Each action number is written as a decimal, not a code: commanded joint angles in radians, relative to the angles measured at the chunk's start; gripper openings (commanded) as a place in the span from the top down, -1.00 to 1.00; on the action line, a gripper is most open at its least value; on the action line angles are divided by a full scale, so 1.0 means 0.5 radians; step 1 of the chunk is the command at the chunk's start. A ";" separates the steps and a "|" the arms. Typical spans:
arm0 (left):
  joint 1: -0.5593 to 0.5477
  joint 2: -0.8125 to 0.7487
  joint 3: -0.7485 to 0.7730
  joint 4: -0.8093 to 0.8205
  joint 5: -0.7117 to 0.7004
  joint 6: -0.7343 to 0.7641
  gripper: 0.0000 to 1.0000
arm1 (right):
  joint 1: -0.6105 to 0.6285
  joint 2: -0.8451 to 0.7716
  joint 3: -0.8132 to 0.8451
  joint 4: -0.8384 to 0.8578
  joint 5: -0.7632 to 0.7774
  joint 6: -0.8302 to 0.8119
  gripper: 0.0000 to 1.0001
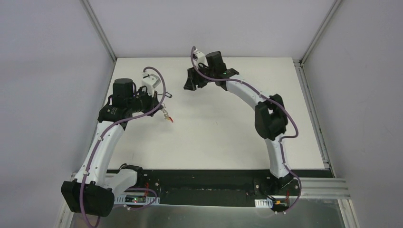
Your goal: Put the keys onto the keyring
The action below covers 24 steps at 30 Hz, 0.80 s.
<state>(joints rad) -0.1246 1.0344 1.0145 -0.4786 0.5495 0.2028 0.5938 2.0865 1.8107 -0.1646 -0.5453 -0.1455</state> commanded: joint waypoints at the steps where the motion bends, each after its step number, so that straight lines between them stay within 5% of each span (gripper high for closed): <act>1: 0.039 -0.106 0.007 -0.141 0.078 0.108 1.00 | 0.083 0.391 0.455 -0.111 0.157 -0.004 -0.27; 11: 0.043 -0.167 -0.037 -0.189 0.055 0.136 1.00 | 0.240 1.032 1.135 0.075 0.164 -0.005 -0.19; 24: 0.042 -0.132 -0.048 -0.198 0.050 0.136 1.00 | 0.317 1.393 1.480 0.384 0.120 0.250 -0.18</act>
<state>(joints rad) -0.1097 0.9730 0.9897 -0.5842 0.5648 0.2543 0.7464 2.7548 2.4748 -0.0658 -0.4713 -0.0834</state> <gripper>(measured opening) 0.008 0.593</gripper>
